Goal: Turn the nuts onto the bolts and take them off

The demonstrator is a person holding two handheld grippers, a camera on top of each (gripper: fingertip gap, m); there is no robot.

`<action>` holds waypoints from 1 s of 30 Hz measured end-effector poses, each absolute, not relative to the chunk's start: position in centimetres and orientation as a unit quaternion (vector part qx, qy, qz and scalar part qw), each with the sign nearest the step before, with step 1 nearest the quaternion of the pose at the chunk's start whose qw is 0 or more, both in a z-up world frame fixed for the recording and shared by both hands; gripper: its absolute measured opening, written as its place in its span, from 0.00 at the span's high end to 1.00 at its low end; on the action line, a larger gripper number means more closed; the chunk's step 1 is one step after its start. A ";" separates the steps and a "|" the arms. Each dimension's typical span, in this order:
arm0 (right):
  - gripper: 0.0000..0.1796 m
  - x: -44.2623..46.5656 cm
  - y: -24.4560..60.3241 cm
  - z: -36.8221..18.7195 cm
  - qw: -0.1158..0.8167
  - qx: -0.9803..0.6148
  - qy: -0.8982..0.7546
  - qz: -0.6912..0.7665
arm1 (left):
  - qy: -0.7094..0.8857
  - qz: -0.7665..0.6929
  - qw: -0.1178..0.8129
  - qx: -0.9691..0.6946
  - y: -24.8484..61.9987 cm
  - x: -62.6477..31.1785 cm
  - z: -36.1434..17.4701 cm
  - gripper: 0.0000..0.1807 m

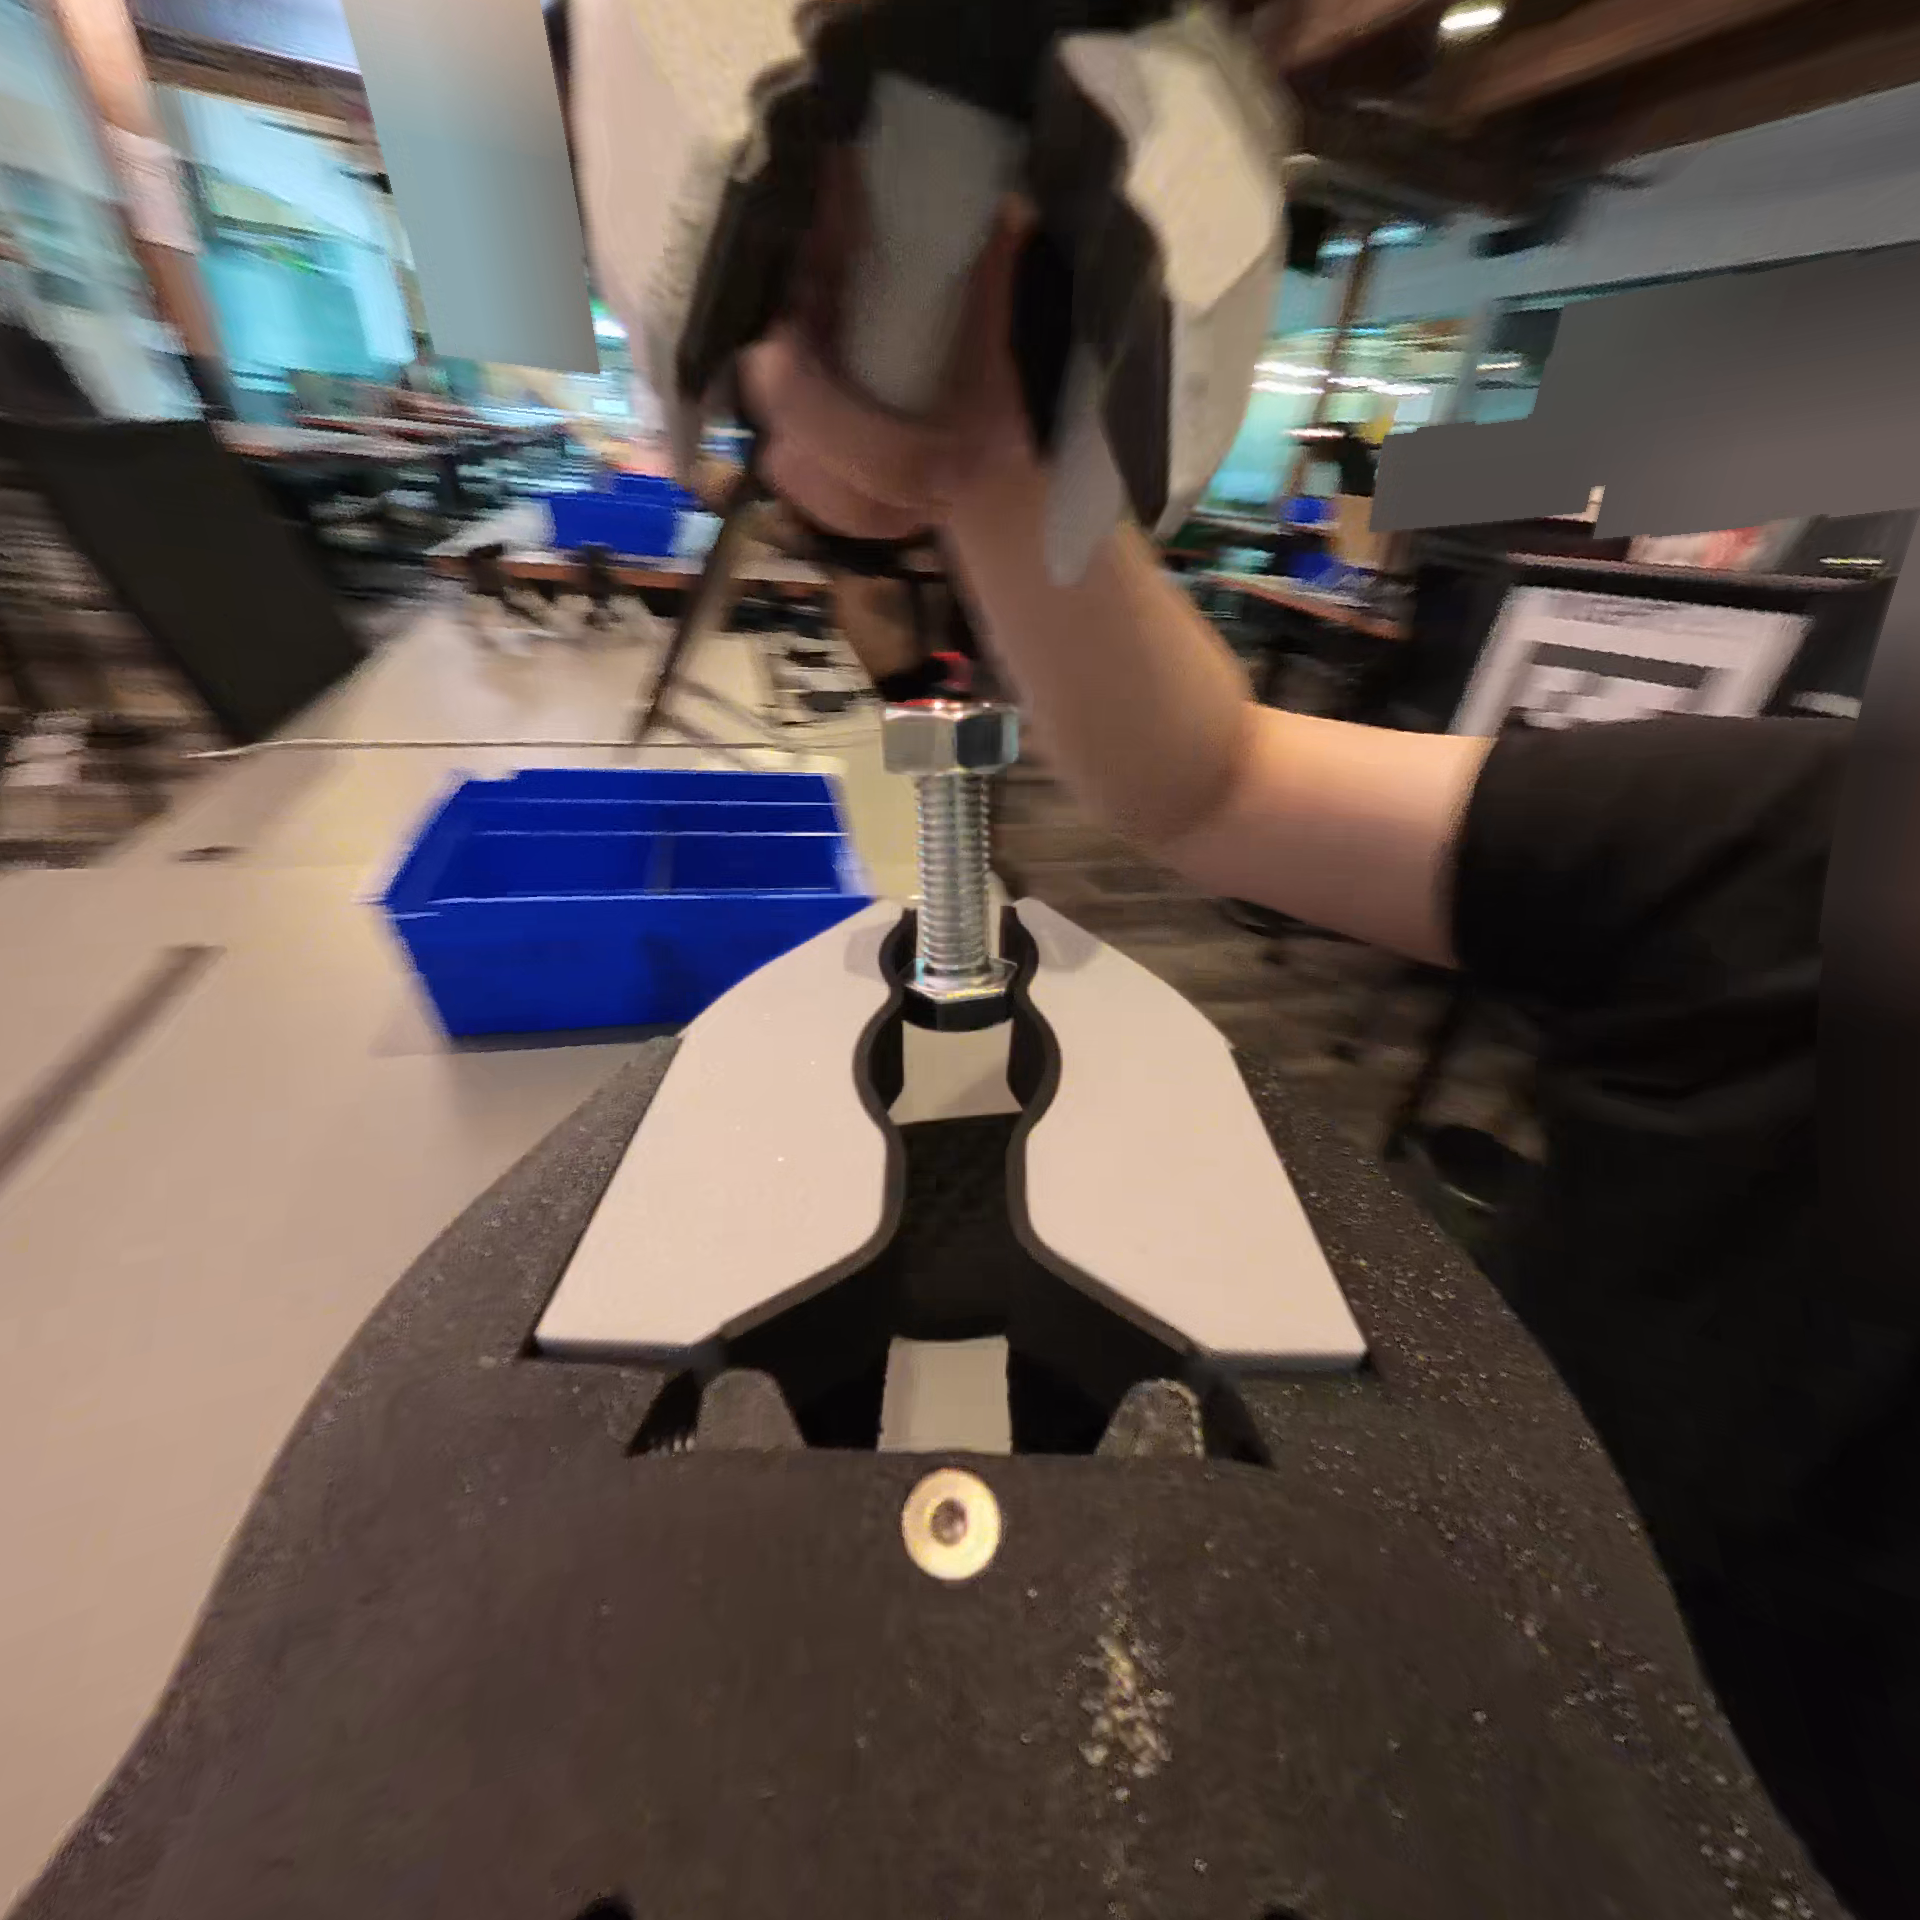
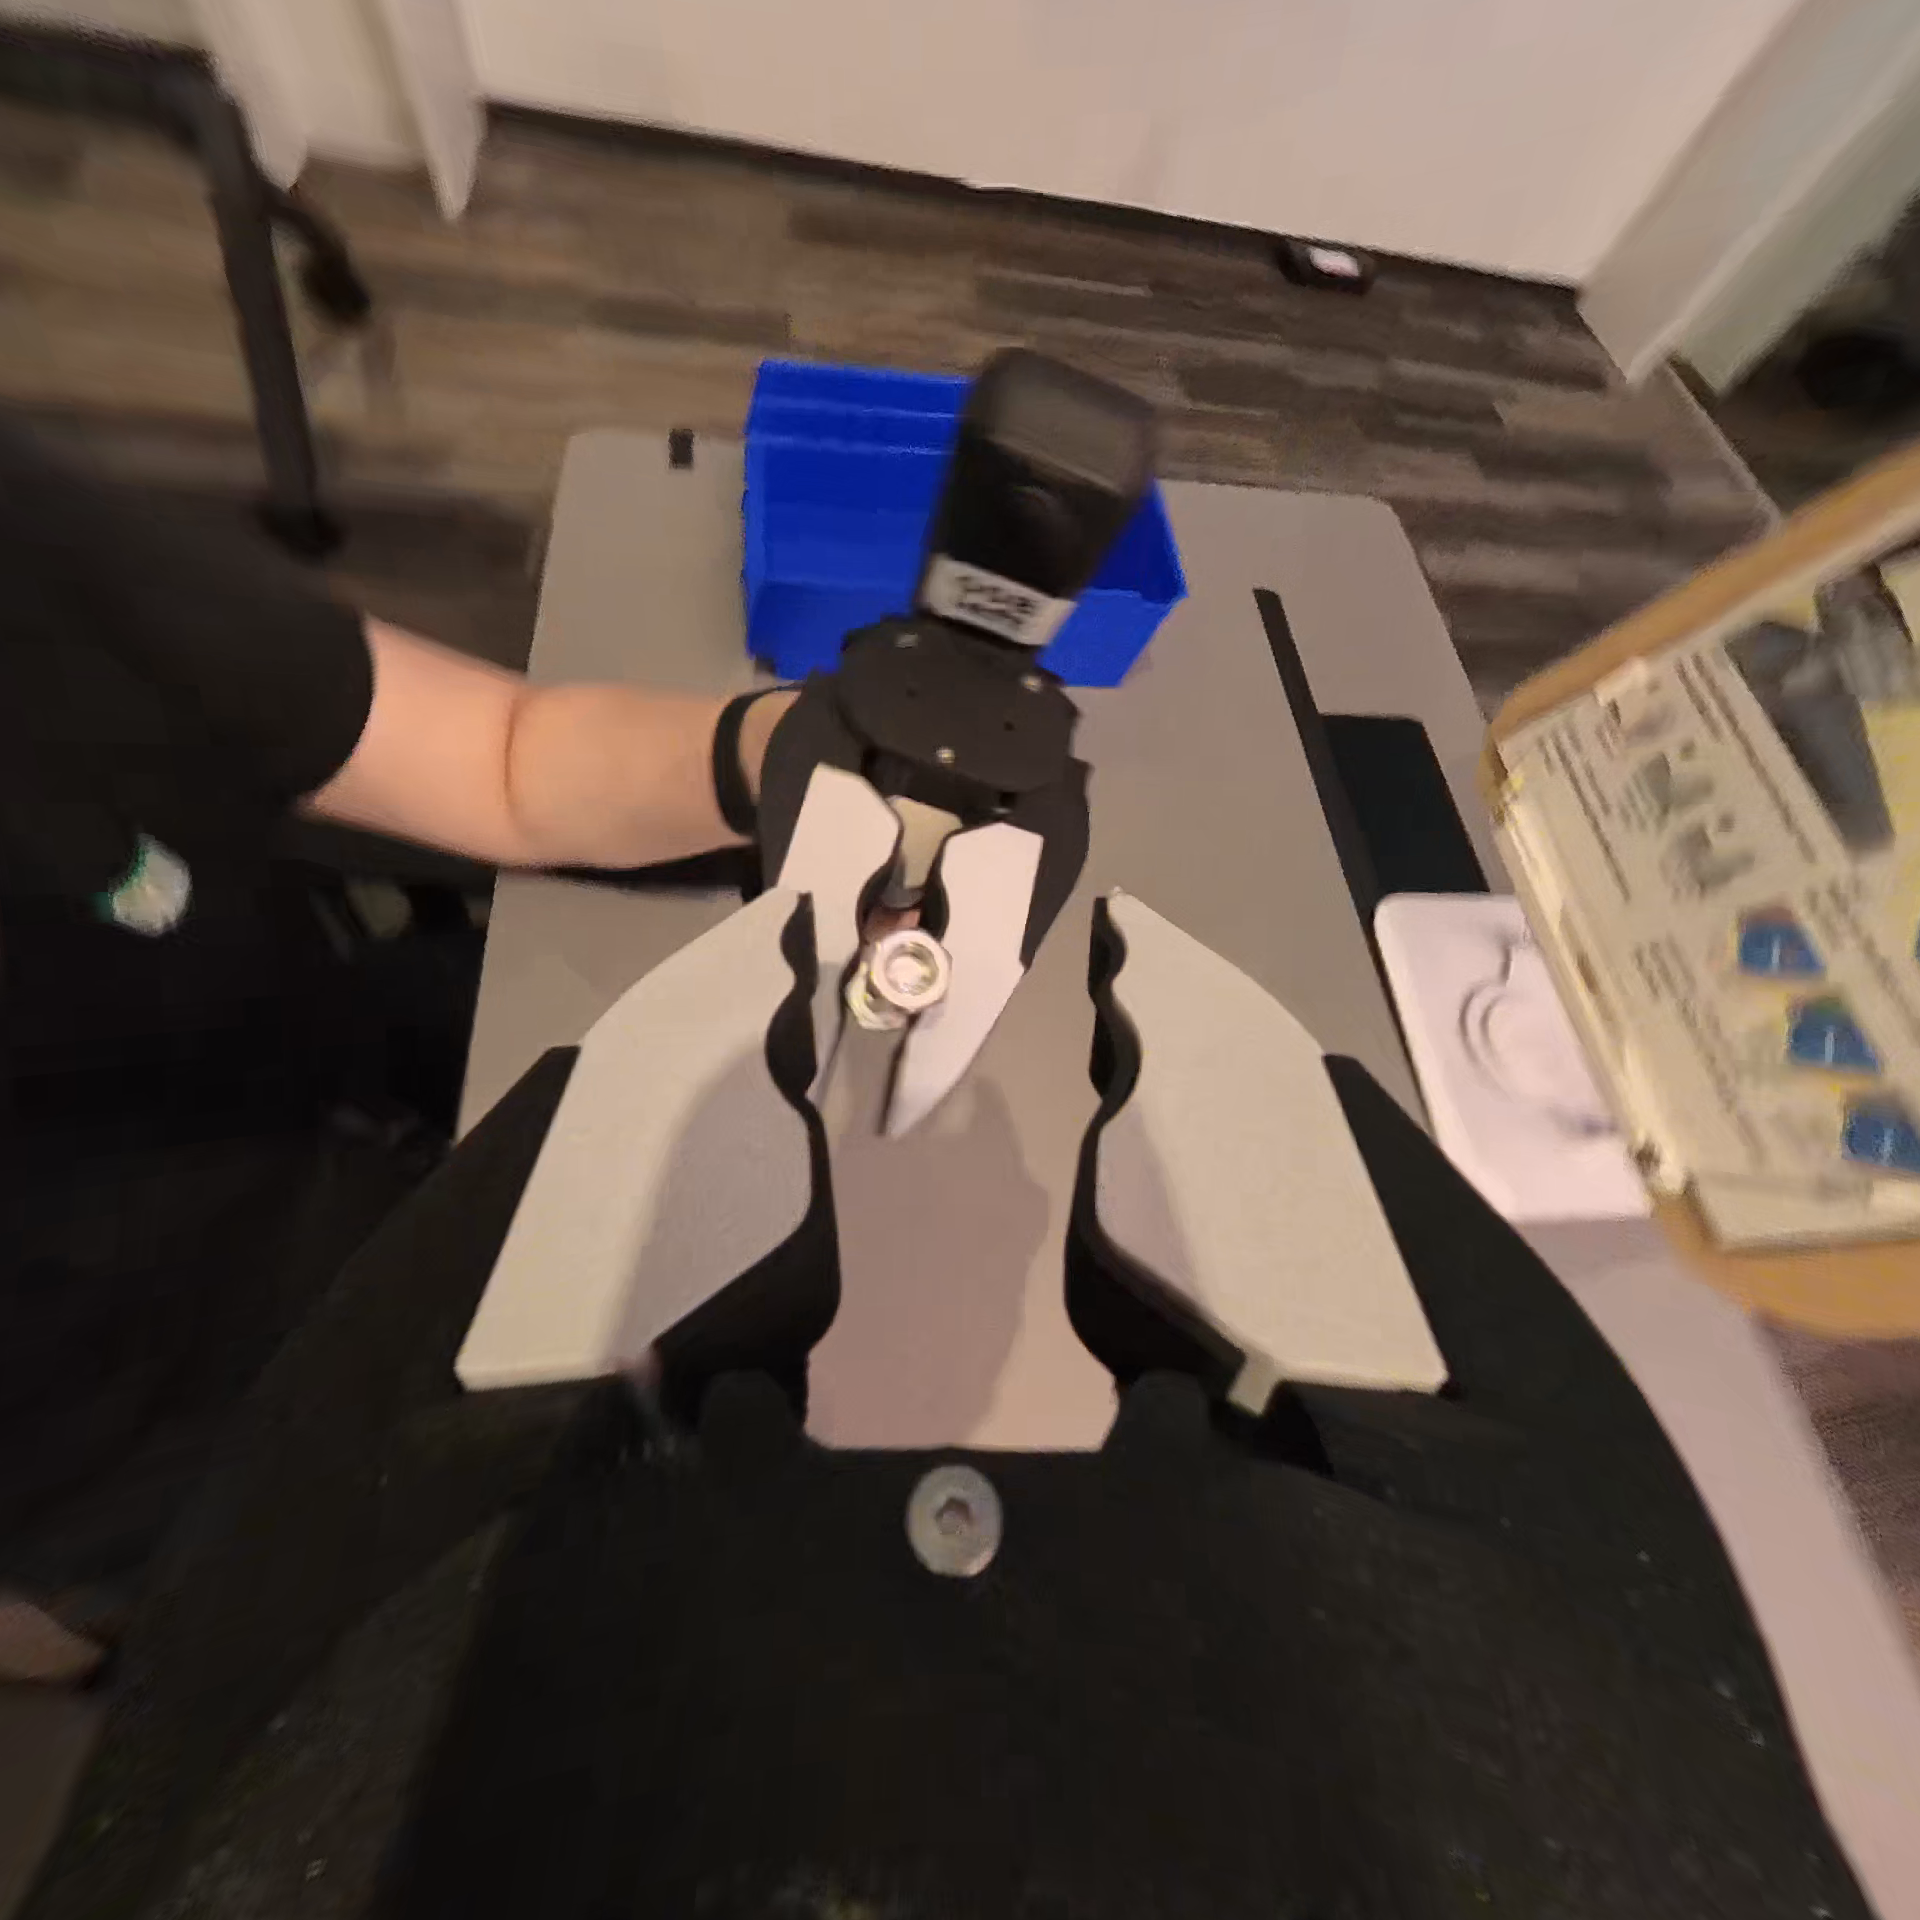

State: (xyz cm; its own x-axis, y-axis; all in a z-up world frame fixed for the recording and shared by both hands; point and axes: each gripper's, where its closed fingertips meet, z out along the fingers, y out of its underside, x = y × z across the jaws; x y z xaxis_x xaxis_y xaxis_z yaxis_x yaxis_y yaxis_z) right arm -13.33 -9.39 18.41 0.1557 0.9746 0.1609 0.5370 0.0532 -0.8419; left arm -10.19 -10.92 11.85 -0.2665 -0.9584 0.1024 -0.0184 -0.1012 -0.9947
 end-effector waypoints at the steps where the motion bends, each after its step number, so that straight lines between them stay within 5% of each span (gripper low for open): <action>1: 0.74 -13.0 -8.3 18.7 0.422 -0.670 -0.552 0.262 | 0.519 -0.562 0.433 -0.476 -9.6 -9.9 11.8 0.92; 8: 0.82 -12.5 -4.9 16.8 0.382 -0.797 -0.405 0.236 | 0.439 -0.389 0.591 -0.554 -3.5 -9.9 10.9 0.92; 20: 0.90 -13.2 -3.6 14.2 0.326 -0.828 -0.425 0.166 | 0.430 -0.368 0.603 -0.563 -2.9 -10.4 11.0 0.92; 25: 0.90 -13.2 -4.3 14.3 0.307 -0.803 -0.484 0.166 | 0.462 -0.398 0.568 -0.554 -4.2 -10.0 10.9 0.92; 30: 0.90 -13.3 -7.7 14.2 0.292 -0.674 -0.662 0.149 | 0.548 -0.523 0.416 -0.504 -9.4 -10.1 10.4 0.92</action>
